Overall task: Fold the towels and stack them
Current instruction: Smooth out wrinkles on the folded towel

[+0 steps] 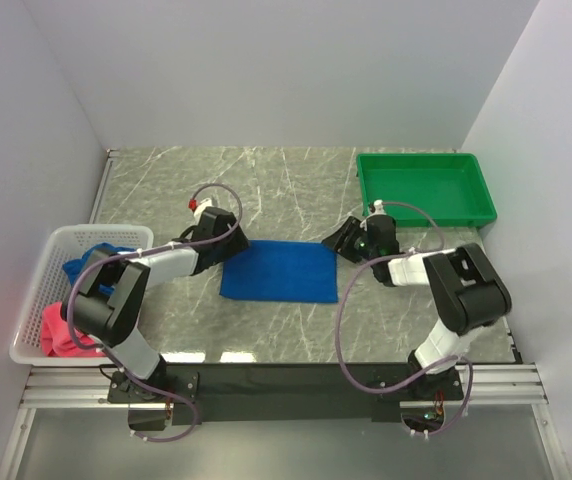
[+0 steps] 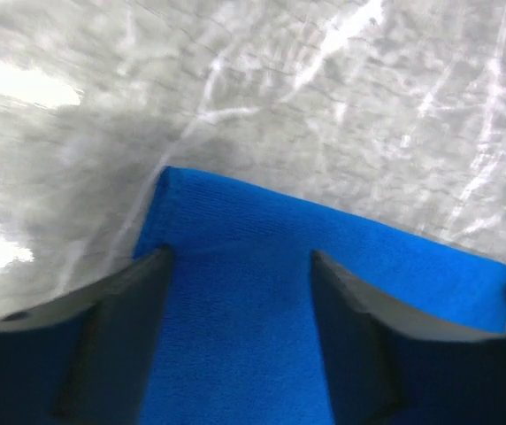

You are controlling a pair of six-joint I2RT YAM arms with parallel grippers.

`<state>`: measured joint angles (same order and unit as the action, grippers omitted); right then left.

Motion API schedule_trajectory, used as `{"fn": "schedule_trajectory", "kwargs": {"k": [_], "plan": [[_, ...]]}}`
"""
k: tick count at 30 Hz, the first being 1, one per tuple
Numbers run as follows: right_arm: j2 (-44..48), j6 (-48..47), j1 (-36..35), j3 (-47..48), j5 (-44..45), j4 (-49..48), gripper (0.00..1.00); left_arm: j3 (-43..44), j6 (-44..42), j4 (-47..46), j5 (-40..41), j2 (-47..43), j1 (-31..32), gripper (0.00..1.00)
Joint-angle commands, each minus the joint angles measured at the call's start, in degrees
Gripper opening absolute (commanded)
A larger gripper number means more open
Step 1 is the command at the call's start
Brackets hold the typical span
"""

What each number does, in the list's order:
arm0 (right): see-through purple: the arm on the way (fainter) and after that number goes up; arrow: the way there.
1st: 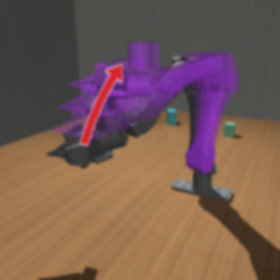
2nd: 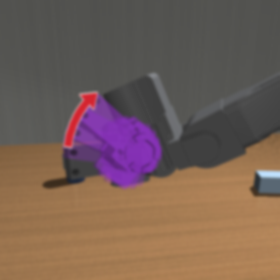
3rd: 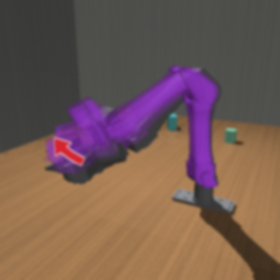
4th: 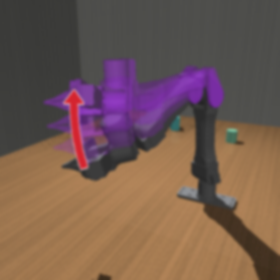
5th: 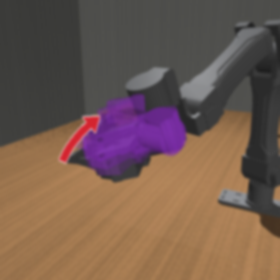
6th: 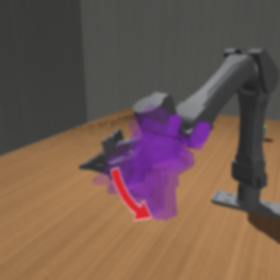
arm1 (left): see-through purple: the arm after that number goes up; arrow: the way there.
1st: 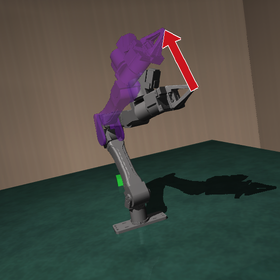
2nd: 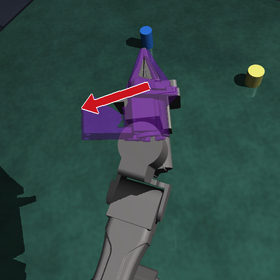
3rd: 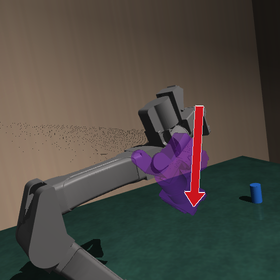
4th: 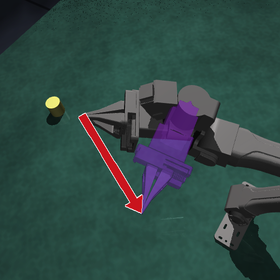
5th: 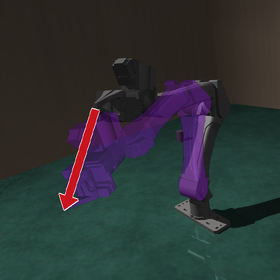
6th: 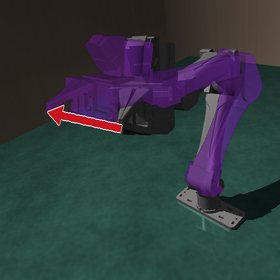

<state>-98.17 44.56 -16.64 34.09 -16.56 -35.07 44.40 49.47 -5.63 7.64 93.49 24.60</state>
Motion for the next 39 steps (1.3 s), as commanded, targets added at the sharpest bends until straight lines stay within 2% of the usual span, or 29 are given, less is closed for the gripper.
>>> {"fn": "schedule_trajectory", "kwargs": {"k": [1, 4, 6, 8, 11, 14, 17, 22, 28, 33, 39], "plan": [[8.4, -5.43, 0.38, 2.91, 4.25, 8.5, 0.54, 3.74, -4.73, 8.76, 7.72, -3.21, 0.97, 0.74], [14.66, -10.0, 0.47, 7.38, 8.54, 20.97, 0.62, 8.66, -7.81, 14.91, 11.77, -6.03, 4.65, 0.86], [17.38, -12.56, 0.56, 8.71, 11.27, 30.38, 0.74, 11.48, -8.78, 18.44, 15.73, -6.57, 7.2, 0.96], [21.52, -14.49, 0.47, 10.12, 15.84, 37.83, 0.84, 15.7, -8.61, 23.19, 17.4, -6.4, 11.25, 0.99], [27.23, -16.25, 0.56, 9.86, 18.93, 44.18, 0.86, 19.66, -6.59, 27.32, 17.5, -4.99, 16.87, 0.99], [33.47, -16.69, 0.56, 7.93, 19.37, 47.62, 0.86, 22.04, -4.31, 29.27, 16.97, -2.1, 22.58, 0.89], [39.44, -16.87, 0.56, 5.38, 19.28, 49.22, 0.84, 22.48, -2.46, 29.1, 15.39, 1.68, 26.63, 0.83], [45.61, -17.92, 0.56, 1.52, 18.32, 51.15, 0.83, 19.16, -1.05, 26.91, 13.02, 5.99, 27.96, 0.77], [48.51, -17.75, 0.56, -3.31, 16.73, 49.66, 0.82, 14.4, -2.19, 27.16, 14.68, 5.56, 27.87, 0.77], [47.72, -17.22, 0.56, -5.17, 14.1, 47.73, 0.82, 11.15, -3.15, 28.74, 19.25, 5.21, 27.61, 0.78], [47.98, -18.45, 0.56, -5.26, 13.48, 47.46, 0.82, 14.2, -3.6, 33.39, 22.06, 2.05, 28.57, 0.83]]}}
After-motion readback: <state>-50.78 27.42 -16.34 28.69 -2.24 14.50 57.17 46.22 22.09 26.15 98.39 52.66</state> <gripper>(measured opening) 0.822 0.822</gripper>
